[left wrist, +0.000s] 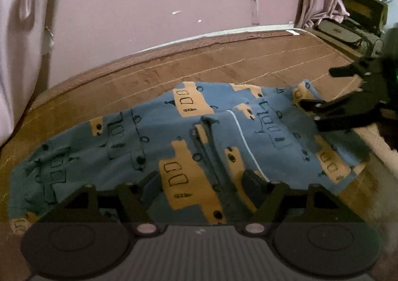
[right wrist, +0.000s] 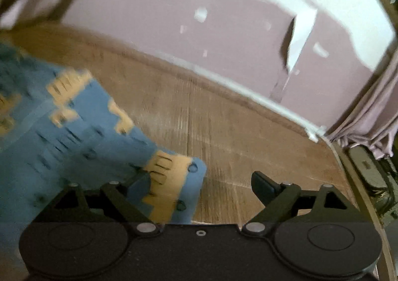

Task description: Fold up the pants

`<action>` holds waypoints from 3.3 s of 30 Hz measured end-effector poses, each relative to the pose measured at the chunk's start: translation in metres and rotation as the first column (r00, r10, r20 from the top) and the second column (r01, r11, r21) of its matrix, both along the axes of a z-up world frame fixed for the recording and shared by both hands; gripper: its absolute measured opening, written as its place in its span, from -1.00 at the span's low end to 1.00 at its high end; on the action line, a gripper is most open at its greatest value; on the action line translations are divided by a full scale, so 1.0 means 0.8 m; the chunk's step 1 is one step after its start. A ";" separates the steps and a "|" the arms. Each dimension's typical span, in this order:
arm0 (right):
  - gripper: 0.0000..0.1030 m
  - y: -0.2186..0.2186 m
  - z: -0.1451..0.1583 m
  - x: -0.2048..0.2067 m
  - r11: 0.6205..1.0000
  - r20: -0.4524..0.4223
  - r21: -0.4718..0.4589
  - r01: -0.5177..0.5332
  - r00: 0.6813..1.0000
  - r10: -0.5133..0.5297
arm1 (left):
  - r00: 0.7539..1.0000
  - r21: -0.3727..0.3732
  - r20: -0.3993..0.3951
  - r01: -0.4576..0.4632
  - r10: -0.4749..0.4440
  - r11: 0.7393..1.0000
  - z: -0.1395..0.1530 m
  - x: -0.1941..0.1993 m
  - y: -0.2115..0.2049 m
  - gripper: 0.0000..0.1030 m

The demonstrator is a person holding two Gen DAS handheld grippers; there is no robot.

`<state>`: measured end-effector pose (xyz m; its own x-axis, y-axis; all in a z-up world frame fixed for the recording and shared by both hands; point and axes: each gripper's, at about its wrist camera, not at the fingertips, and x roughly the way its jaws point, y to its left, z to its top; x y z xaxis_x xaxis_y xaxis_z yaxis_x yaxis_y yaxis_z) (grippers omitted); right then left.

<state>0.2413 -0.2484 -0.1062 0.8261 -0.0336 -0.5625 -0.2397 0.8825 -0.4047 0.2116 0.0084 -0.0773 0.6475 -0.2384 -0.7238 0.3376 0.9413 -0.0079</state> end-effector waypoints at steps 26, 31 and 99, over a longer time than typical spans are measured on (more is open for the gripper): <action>0.99 0.117 0.005 -0.135 0.962 0.106 0.131 -0.239 0.968 0.226 | 0.821 -0.363 -0.057 -0.547 0.567 0.755 0.015 -0.060 0.221 0.82; 0.99 0.110 -0.001 -0.137 0.946 0.094 0.236 -0.221 0.974 0.204 | 0.814 -0.377 -0.090 -0.561 0.574 0.737 -0.004 -0.039 0.230 0.19; 0.99 0.107 0.002 -0.126 0.939 0.034 0.240 -0.248 0.968 0.247 | 0.877 -0.202 0.011 -0.468 0.480 0.860 0.041 -0.011 0.180 -0.66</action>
<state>0.1402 -0.1626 -0.1050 0.7929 0.3080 -0.5257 -0.4618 0.8666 -0.1888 0.2024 0.1523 -0.0444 0.7566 -0.0190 -0.6536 -0.1437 0.9703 -0.1947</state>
